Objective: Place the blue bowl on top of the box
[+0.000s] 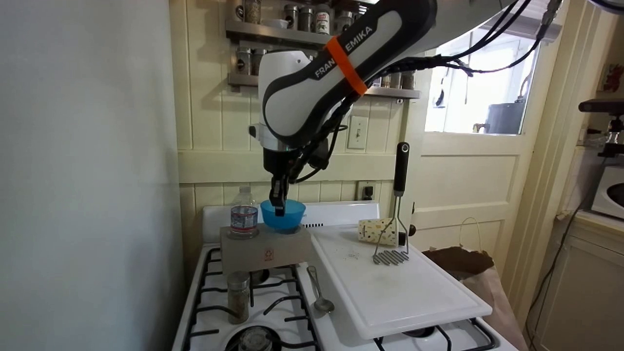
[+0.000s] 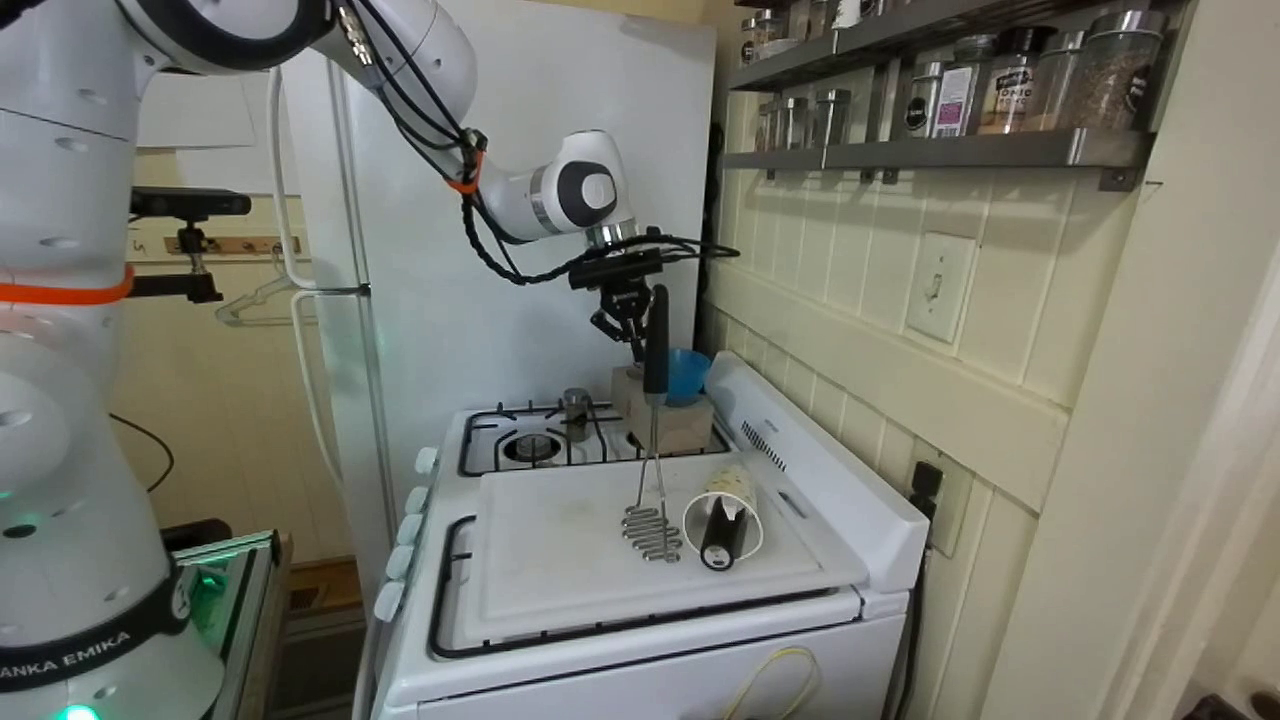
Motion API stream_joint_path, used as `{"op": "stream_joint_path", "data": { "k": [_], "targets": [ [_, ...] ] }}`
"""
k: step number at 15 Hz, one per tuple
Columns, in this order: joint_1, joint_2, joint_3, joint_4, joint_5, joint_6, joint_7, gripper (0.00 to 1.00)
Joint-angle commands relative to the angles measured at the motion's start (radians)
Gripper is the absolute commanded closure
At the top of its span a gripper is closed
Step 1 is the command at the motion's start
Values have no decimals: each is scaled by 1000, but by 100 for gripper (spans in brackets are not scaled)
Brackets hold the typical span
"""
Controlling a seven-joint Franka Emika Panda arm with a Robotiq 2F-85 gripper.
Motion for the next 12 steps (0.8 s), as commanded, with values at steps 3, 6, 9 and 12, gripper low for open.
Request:
{"op": "stream_joint_path", "data": {
  "k": [3, 6, 9, 12],
  "targets": [
    [8, 57, -2, 55, -29, -37, 9, 99],
    [14, 73, 0, 78, -28, -53, 13, 99],
    [19, 66, 1, 84, -23, -92, 23, 64],
    [22, 26, 14, 82, 23, -220, 46, 42]
  ]
}}
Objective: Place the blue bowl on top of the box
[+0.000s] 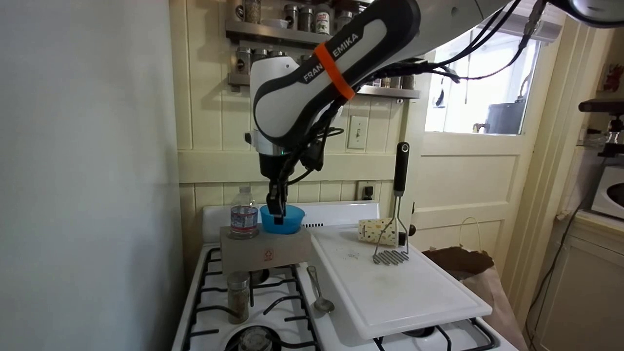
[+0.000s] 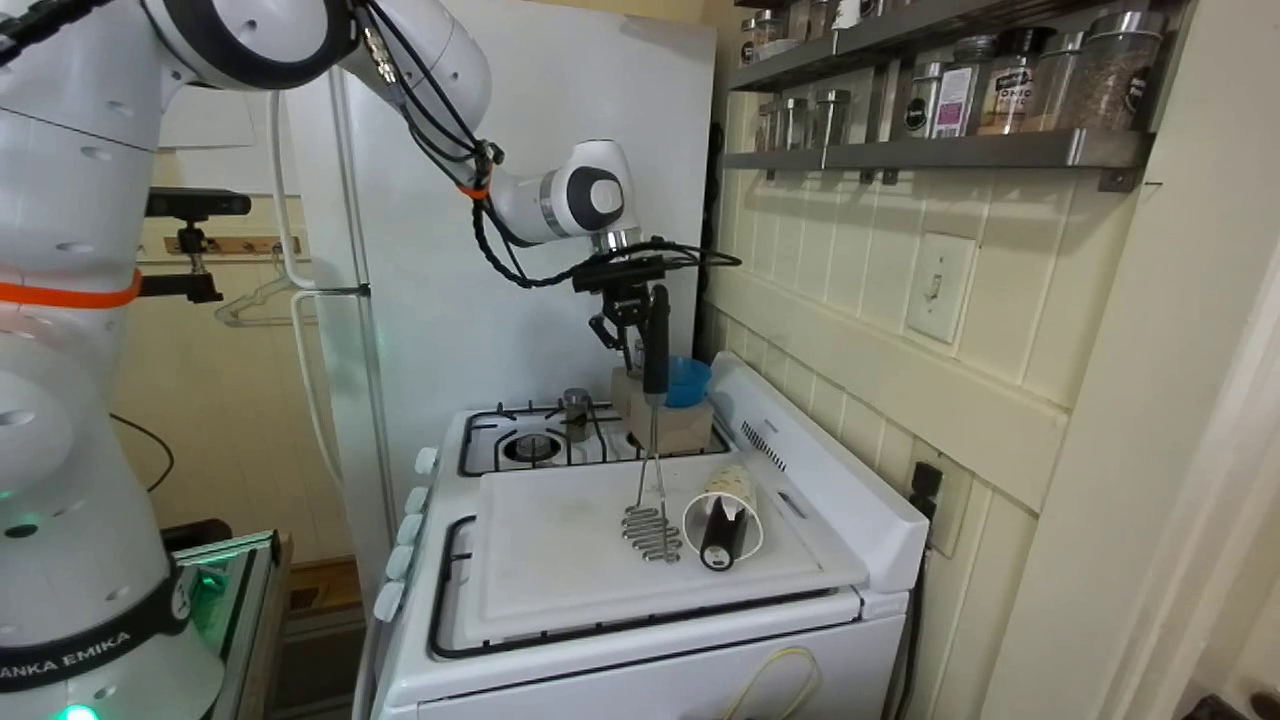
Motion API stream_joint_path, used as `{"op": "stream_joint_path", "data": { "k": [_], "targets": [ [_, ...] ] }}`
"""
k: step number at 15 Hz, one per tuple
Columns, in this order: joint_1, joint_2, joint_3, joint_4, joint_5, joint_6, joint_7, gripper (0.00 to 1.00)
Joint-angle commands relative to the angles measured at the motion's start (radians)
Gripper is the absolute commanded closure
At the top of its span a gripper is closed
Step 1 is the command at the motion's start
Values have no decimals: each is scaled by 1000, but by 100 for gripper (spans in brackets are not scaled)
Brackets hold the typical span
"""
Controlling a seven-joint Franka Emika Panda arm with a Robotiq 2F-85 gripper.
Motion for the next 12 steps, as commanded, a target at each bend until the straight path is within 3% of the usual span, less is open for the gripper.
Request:
{"op": "stream_joint_path", "data": {
  "k": [1, 3, 6, 10, 11, 12],
  "targets": [
    [8, -56, 23, 5, 61, -165, 41, 33],
    [9, -120, 31, -23, 88, -191, 105, 19],
    [-2, -279, 34, -115, 148, -124, 215, 1],
    [1, -434, 28, -176, 148, -105, 339, 0],
    [1, -345, 29, -86, 138, -153, 293, 0],
    [1, -382, 30, -104, 138, -152, 307, 0]
  ]
}}
